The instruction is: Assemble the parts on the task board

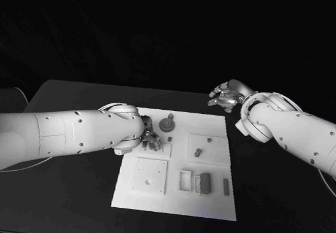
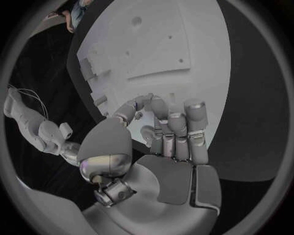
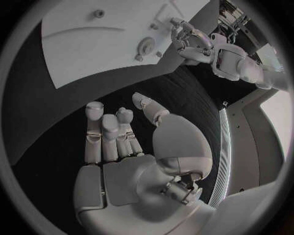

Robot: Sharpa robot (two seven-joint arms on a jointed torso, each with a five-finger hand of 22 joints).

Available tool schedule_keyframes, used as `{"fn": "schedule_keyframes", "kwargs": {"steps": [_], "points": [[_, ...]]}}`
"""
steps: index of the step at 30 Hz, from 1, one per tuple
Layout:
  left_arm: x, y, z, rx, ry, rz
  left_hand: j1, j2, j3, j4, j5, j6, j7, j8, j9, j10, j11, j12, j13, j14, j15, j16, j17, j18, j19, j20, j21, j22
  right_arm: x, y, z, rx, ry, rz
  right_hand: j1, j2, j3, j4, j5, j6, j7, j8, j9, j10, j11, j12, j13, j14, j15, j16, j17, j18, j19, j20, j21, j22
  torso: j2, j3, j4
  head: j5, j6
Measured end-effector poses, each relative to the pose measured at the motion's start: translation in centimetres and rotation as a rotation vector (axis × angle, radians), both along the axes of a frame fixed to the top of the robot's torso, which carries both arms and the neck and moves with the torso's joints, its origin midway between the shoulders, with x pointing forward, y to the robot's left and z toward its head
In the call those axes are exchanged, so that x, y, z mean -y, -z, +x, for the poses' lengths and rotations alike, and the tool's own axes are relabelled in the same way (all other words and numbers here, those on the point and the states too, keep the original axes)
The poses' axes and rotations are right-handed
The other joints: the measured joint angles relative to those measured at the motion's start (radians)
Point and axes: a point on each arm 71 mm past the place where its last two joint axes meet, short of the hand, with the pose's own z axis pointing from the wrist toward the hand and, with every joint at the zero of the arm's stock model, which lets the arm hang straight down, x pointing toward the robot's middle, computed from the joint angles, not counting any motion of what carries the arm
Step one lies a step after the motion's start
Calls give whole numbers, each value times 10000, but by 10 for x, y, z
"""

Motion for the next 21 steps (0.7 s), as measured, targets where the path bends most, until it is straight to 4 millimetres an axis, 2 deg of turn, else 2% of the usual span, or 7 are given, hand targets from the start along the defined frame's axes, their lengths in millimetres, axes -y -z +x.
{"fn": "schedule_keyframes", "kwargs": {"steps": [21], "points": [[6,-1,1,34,157,69,0,0,-13,-13,14,-15,-15,59,7,15,15,0,-1,0,0,0,-2,0,11,20,0,-3,0,0,0,-6,-7,-1,0,0,28,27,0,-18,18,0,-8,0,0,0,1,0,0,0,-8,0,0,0,0,0,-1,11,-8,-1,-28]]}}
